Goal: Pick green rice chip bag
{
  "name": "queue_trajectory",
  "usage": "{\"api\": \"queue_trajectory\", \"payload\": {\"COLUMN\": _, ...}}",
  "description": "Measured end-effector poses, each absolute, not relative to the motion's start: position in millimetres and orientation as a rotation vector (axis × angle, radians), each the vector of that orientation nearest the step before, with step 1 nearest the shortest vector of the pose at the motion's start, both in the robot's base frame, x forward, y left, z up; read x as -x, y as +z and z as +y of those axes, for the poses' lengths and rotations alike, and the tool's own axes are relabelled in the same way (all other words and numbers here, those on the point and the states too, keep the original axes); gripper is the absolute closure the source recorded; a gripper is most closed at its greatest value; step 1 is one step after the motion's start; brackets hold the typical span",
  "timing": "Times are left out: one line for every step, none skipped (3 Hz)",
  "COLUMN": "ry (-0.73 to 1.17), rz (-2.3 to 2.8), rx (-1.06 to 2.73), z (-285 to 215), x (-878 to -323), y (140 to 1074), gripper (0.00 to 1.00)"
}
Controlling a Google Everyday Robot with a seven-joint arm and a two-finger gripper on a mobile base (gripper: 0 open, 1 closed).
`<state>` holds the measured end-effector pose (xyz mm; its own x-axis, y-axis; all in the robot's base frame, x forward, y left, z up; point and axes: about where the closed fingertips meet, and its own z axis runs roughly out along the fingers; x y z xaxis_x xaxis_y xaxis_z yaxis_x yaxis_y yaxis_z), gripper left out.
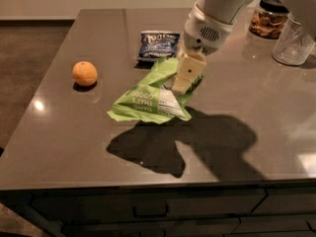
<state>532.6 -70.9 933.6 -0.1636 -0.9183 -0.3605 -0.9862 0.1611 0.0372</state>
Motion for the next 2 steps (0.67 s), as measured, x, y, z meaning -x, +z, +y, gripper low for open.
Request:
{"api": "queue_trajectory", "payload": {"ry": 0.433, "rz": 2.124, "rx": 1.824, "z": -65.1, "x": -531.7, "y": 957.7, "gripper": 1.0}}
{"api": "queue_trajectory", "payload": {"ry": 0.424, "rz": 2.106, "rx": 1.806, "z": -60.2, "x": -537.5, "y": 959.4, "gripper": 1.0}}
